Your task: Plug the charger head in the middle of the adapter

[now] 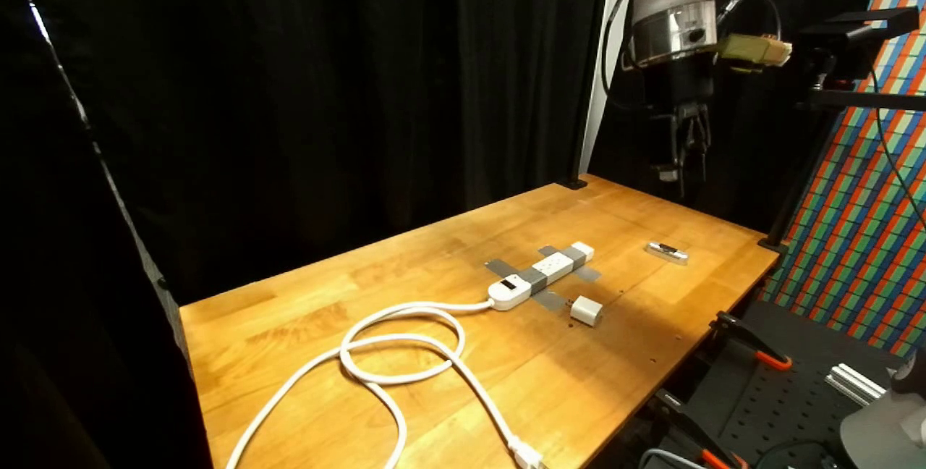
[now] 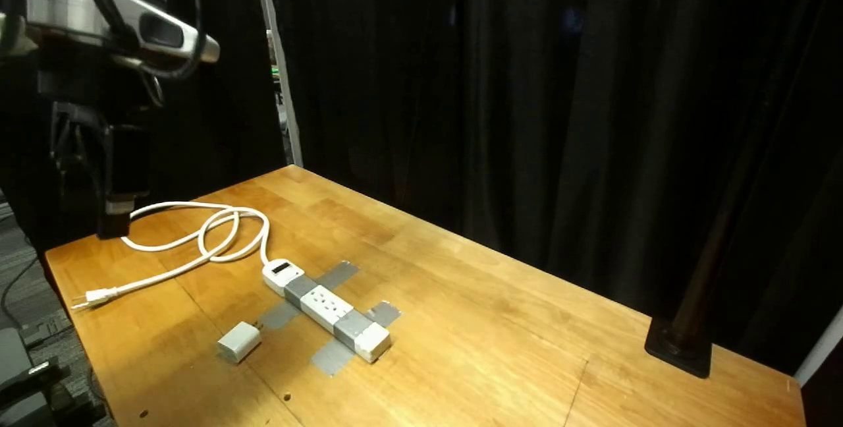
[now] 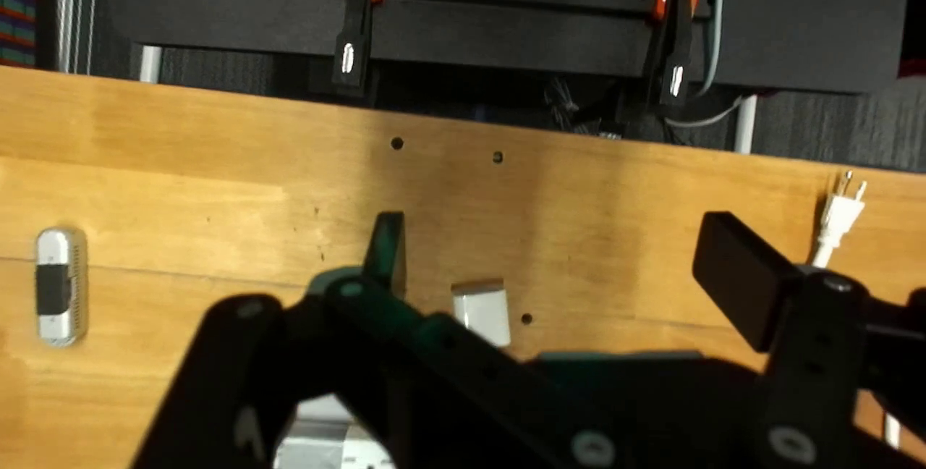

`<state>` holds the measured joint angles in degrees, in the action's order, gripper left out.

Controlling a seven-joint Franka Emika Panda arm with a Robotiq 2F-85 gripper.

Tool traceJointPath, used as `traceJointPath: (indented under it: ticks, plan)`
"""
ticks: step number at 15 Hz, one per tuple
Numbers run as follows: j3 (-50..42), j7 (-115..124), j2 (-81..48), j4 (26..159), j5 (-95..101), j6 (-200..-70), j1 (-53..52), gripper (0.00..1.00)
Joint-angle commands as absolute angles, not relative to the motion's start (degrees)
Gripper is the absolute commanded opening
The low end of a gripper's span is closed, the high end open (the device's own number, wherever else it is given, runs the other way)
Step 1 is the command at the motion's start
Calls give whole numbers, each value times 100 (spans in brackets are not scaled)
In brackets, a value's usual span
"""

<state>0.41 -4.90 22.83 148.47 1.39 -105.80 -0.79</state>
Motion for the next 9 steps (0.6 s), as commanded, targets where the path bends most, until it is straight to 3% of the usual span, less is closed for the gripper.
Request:
traceJointPath:
  ticks: [1,9]
  plan:
    - [12,-946,1688,14998,-41,-11042,-266,100]
    - [12,-1138,759,15889,-813,-14625,-435,100]
